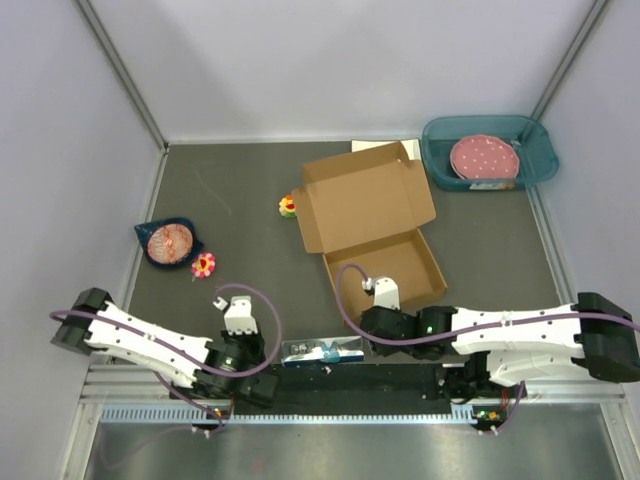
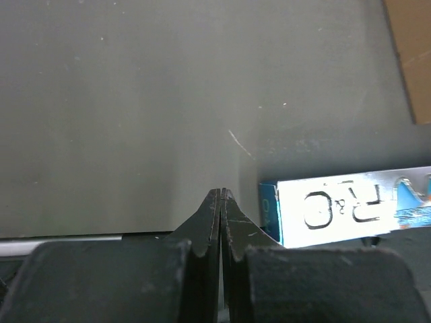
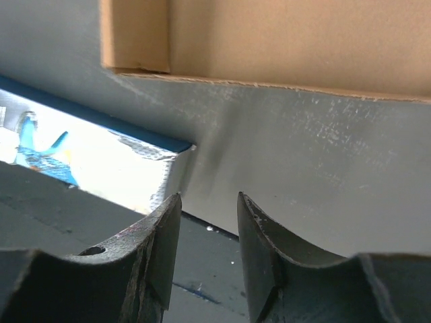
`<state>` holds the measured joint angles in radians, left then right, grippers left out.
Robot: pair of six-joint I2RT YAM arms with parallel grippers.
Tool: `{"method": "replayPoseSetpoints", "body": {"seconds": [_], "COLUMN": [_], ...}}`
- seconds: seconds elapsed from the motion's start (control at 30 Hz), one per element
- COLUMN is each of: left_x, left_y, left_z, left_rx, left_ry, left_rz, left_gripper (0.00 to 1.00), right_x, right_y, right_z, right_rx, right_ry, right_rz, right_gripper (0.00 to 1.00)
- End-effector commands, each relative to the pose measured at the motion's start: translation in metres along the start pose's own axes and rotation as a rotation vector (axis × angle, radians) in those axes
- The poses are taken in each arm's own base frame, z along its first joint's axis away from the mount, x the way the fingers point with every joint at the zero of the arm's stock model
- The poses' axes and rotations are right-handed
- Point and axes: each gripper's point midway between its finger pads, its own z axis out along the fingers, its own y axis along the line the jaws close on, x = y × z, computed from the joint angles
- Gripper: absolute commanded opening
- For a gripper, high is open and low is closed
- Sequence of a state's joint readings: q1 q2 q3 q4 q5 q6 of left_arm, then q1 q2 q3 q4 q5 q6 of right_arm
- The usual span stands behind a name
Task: Fold the paper box
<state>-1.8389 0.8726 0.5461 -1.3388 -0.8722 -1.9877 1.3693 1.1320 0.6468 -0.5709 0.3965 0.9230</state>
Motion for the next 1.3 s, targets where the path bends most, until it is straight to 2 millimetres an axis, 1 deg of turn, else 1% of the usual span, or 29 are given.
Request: {"method": "replayPoseSetpoints", "body": {"seconds": [0.0,0.03,0.07,0.1,0.17,0.2,0.23,0.27,0.3,0.33,0.4,0.43,0.53,0.57,0.77,0.8,0.9,0.93,1.0,1.03,1.2,1.27], "left_x": [0.018,0.020,0.024,0.029,0.034,0.037,0.038,0.038,0.040,0.038,0.040,0.042,0.042,0.038,0.016,0.013,0.003,-0.003,-0.009,-0.015,-0.037,-0.043], "left_y": [-0.005,-0.007,-0.006,-0.013,-0.017,-0.023,-0.026,-0.028,-0.036,-0.040,-0.047,-0.055,-0.068,-0.070,-0.087,-0.090,-0.100,-0.107,-0.112,-0.117,-0.138,-0.143], "left_z": [0.006,0.007,0.009,0.010,0.013,0.014,0.015,0.017,0.017,0.018,0.019,0.019,0.016,0.014,-0.001,-0.003,-0.012,-0.017,-0.022,-0.027,-0.047,-0.052], "left_rx": [-0.062,-0.068,-0.073,-0.056,-0.040,-0.017,-0.005,0.010,0.041,0.064,0.111,0.149,0.217,0.233,0.305,0.314,0.349,0.365,0.378,0.391,0.445,0.460], "left_ry": [0.013,0.017,0.020,0.029,0.032,0.034,0.033,0.026,0.029,0.017,0.015,0.019,0.022,0.012,-0.032,-0.039,-0.060,-0.063,-0.080,-0.085,-0.117,-0.134], "left_rz": [-0.037,-0.034,-0.027,-0.022,-0.007,-0.017,-0.021,-0.023,-0.035,-0.039,-0.027,-0.052,-0.056,-0.041,-0.016,-0.020,-0.011,-0.023,-0.004,-0.016,-0.015,0.001], "left_gripper": [0.01,0.02,0.05,0.08,0.16,0.16,0.15,0.13,0.10,0.06,0.00,0.00,0.00,0.00,0.00,0.00,0.00,0.00,0.00,0.00,0.00,0.00], "right_x": [0.006,0.009,0.008,0.010,0.009,0.011,0.012,0.008,0.009,0.008,0.005,0.003,0.002,0.001,-0.010,-0.016,-0.025,-0.027,-0.035,-0.040,-0.061,-0.070], "right_y": [-0.001,-0.003,0.001,0.003,0.013,0.016,0.018,0.024,0.028,0.032,0.042,0.045,0.051,0.052,0.058,0.061,0.068,0.069,0.073,0.076,0.079,0.082], "right_z": [0.014,0.018,0.020,0.022,0.027,0.029,0.032,0.033,0.034,0.034,0.034,0.034,0.033,0.032,0.015,0.008,-0.004,-0.008,-0.016,-0.023,-0.049,-0.059], "right_rx": [0.009,0.019,0.005,-0.007,-0.048,-0.057,-0.063,-0.087,-0.104,-0.121,-0.164,-0.175,-0.197,-0.203,-0.250,-0.269,-0.294,-0.297,-0.308,-0.323,-0.336,-0.352], "right_ry": [0.015,0.027,0.021,0.032,0.025,0.032,0.038,0.024,0.028,0.023,0.018,0.015,0.016,0.012,-0.026,-0.043,-0.068,-0.072,-0.090,-0.105,-0.149,-0.166], "right_rz": [0.040,0.035,0.036,0.032,0.021,0.018,0.008,0.001,-0.002,-0.006,-0.012,-0.014,-0.024,-0.023,-0.020,-0.013,-0.013,-0.015,-0.010,-0.008,-0.003,0.000], "right_gripper": [0.40,0.40,0.40,0.40,0.39,0.38,0.36,0.36,0.34,0.29,0.26,0.22,0.18,0.17,0.17,0.17,0.17,0.17,0.17,0.17,0.17,0.17]}}
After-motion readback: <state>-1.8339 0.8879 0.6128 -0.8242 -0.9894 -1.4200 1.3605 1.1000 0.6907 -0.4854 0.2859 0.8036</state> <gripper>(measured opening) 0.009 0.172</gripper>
